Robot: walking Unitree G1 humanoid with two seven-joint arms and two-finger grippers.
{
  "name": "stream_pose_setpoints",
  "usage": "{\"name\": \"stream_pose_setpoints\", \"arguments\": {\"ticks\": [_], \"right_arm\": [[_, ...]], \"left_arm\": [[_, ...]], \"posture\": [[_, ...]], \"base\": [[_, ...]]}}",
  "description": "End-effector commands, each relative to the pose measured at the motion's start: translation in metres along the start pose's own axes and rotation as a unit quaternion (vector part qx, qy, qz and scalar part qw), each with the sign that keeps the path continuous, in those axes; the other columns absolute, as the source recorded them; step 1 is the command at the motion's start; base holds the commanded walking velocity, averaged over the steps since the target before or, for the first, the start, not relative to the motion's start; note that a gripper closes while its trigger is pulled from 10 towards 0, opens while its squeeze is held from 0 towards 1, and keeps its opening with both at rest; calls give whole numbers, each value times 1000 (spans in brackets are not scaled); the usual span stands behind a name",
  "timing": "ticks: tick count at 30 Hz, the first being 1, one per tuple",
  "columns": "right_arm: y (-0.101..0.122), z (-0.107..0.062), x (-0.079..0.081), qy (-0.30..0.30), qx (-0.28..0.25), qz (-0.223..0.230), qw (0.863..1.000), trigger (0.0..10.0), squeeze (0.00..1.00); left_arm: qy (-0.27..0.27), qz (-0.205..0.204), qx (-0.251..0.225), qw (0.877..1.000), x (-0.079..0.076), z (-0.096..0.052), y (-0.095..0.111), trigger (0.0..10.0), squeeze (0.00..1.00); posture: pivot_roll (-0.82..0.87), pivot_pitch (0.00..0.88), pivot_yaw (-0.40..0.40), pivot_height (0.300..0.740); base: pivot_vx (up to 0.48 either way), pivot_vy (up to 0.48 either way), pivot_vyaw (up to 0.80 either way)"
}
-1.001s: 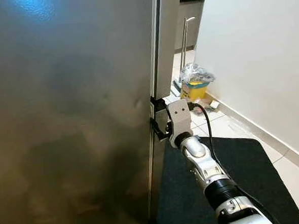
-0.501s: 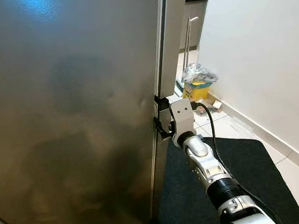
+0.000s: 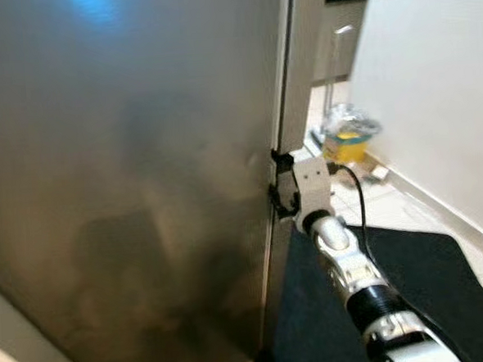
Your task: Restocking fridge
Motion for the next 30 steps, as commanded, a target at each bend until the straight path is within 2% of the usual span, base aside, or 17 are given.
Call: {"name": "stream_pose_setpoints", "arguments": {"ticks": [1, 5, 6, 7, 8, 9, 11, 13, 16, 18, 19, 22, 23, 25, 28, 30], "right_arm": [[-50, -15, -18, -40, 98, 10, 994, 10000, 0], [-59, -18, -14, -34, 109, 17, 993, 10000, 0], [-63, -22, -2, 7, 89, 57, 994, 10000, 0], [-63, -22, -2, 7, 89, 57, 994, 10000, 0], [-56, -24, 10, 55, 44, 102, 992, 10000, 0], [-52, -25, 13, 69, 27, 116, 990, 10000, 0], [-52, -25, 13, 69, 27, 116, 990, 10000, 0], [-49, -27, 20, 102, 10, 137, 985, 10000, 0], [-53, -30, 25, 119, 18, 127, 985, 10000, 0], [-69, -34, 29, 123, 55, 100, 986, 10000, 0], [-69, -34, 29, 123, 55, 100, 986, 10000, 0], [-104, -48, 30, 121, 132, 46, 983, 10000, 0], [-104, -48, 30, 121, 132, 46, 983, 10000, 0], [-123, -61, 27, 121, 166, 33, 978, 10000, 0], [-131, -67, 26, 122, 180, 34, 976, 10000, 0], [-144, -77, 25, 124, 203, 31, 971, 10000, 0]], "left_arm": [[-2, -1, 3, 1000, 1, 0, -3, 10000, 0], [-2, -2, -1, 1000, 1, 0, -1, 10000, 0], [-2, -4, -5, 1000, 0, 0, 1, 10000, 0], [-2, -4, -5, 1000, 0, 0, 1, 10000, 0], [-2, -4, -6, 1000, 1, 0, 1, 10000, 0], [-1, -4, -6, 1000, 1, 0, 1, 10000, 0], [-1, -4, -6, 1000, 1, 0, 1, 10000, 0], [0, -3, -6, 1000, 1, 0, 1, 10000, 0], [0, -4, -6, 1000, 2, 0, 1, 10000, 0], [1, -2, -6, 1000, 2, 0, 1, 10000, 0], [1, -2, -6, 1000, 2, 0, 1, 10000, 0], [0, 0, -7, 1000, 0, 0, 1, 10000, 0], [0, 0, -7, 1000, 0, 0, 1, 10000, 0], [-4, 1, -6, 1000, -1, 0, 1, 10000, 0], [-6, 2, -6, 1000, -2, 0, 0, 10000, 0], [-11, 2, -5, 1000, -3, 0, 0, 10000, 0]], "posture": [[-42, 8, 9, 740], [-42, 8, 9, 740], [-38, 7, 7, 740], [-38, 7, 7, 740], [-39, 7, 8, 740], [-39, 7, 8, 740], [-39, 7, 8, 740], [-40, 7, 9, 740], [-40, 7, 9, 740], [-40, 7, 8, 740], [-40, 7, 8, 740], [-38, 8, 6, 740], [-38, 8, 6, 740], [-39, 12, 6, 740], [-39, 12, 6, 740], [-43, 10, 8, 740]], "base": [[0, 0, 0], [0, 0, 0], [0, 0, 0], [0, 0, 0], [0, 0, 0], [0, 0, 0], [0, 0, 0], [0, 0, 0], [0, 0, 0], [0, 0, 0], [0, 0, 0], [0, 0, 0], [0, 0, 0], [0, 0, 0], [0, 0, 0], [0, -236, 0]]}}
Point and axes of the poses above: a point about 5 cm out from each wrist's last joint towards the gripper, its own z axis pointing out of the wrist towards the gripper, its own y axis along the axis of the wrist's last joint, x = y × z, the point moved 2 cm from there along z, pointing out of the wrist towards the gripper, and after that the axes turned 9 degrees about -z, right-handed, at the moved point
